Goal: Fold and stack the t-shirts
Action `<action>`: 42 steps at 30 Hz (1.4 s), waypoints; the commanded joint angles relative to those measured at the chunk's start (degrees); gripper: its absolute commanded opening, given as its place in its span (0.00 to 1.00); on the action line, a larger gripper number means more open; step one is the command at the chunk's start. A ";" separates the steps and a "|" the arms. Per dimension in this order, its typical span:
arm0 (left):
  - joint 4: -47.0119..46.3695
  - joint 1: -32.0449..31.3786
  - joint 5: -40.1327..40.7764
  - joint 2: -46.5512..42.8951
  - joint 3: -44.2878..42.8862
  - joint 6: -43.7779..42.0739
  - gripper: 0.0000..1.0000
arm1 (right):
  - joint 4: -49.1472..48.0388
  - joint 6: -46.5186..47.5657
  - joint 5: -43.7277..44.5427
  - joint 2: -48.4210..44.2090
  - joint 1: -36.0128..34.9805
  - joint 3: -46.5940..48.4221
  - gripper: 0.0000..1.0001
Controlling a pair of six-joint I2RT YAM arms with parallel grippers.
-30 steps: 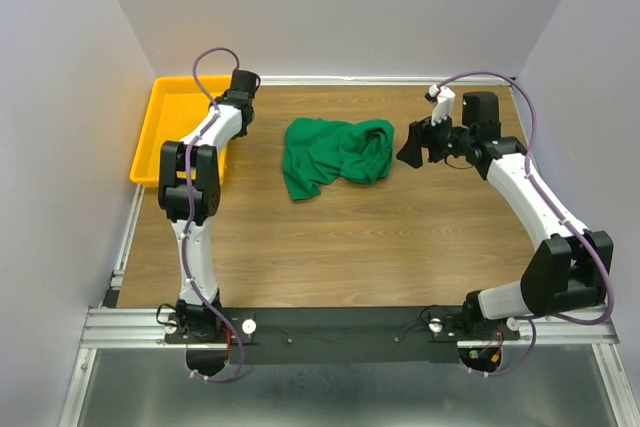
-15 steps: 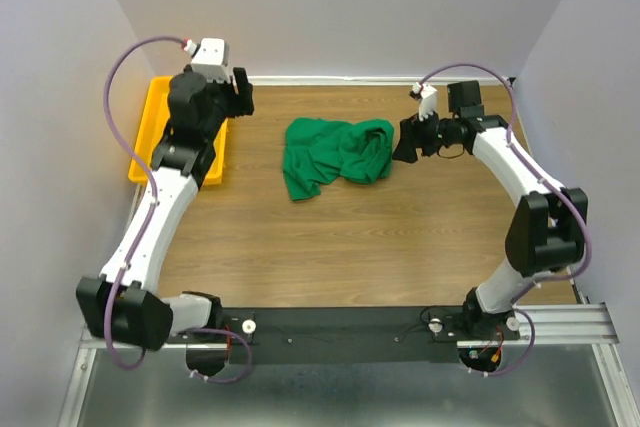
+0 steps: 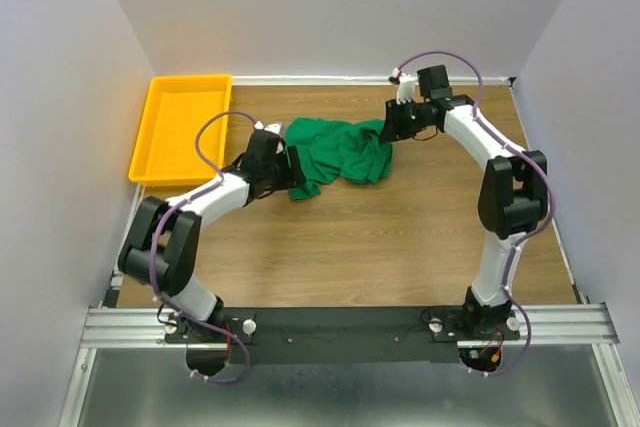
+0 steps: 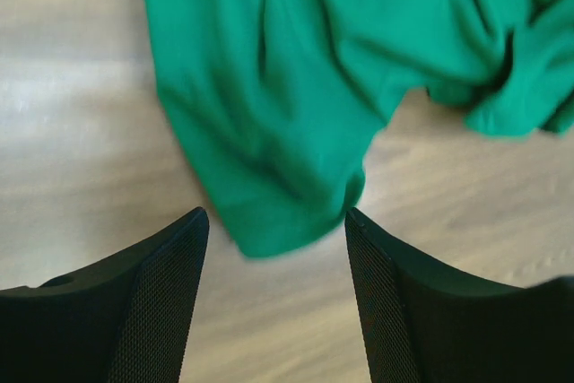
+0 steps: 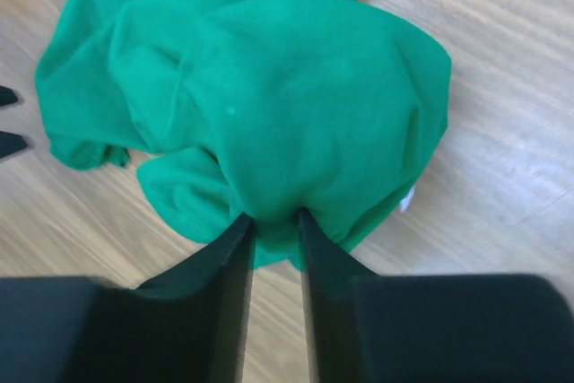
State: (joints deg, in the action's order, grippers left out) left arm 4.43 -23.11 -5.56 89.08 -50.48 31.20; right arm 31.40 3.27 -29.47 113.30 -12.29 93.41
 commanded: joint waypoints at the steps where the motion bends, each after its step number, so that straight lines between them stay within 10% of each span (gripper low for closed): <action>1: -1.18 -0.88 3.98 6.78 -5.76 1.94 0.68 | 0.68 -1.42 4.33 -0.26 -0.10 1.96 0.24; 7: -2.05 -1.49 3.02 11.82 -9.81 1.06 0.52 | 0.77 1.12 3.02 -3.69 -0.10 -0.15 0.02; 12: -2.66 -1.50 2.57 12.71 -11.57 -0.26 0.00 | 2.08 6.29 -0.06 -6.06 -0.01 -0.95 0.01; 23: -5.56 -1.06 13.82 -21.73 -25.34 -9.13 0.00 | 4.11 17.91 6.61 -19.24 8.51 22.24 0.01; 32: -6.45 -1.06 13.12 -25.44 -37.93 -12.65 0.00 | 2.88 17.47 16.72 -23.29 10.10 37.46 0.01; 42: -6.53 -1.06 7.50 -26.94 -38.29 -10.81 0.00 | 1.65 18.88 13.13 -34.71 10.10 28.60 0.01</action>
State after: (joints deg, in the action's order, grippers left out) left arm -0.45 -24.45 4.29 63.92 -88.53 19.94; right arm 33.12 20.53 -16.97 82.26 -2.81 124.79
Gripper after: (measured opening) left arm 0.011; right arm 0.009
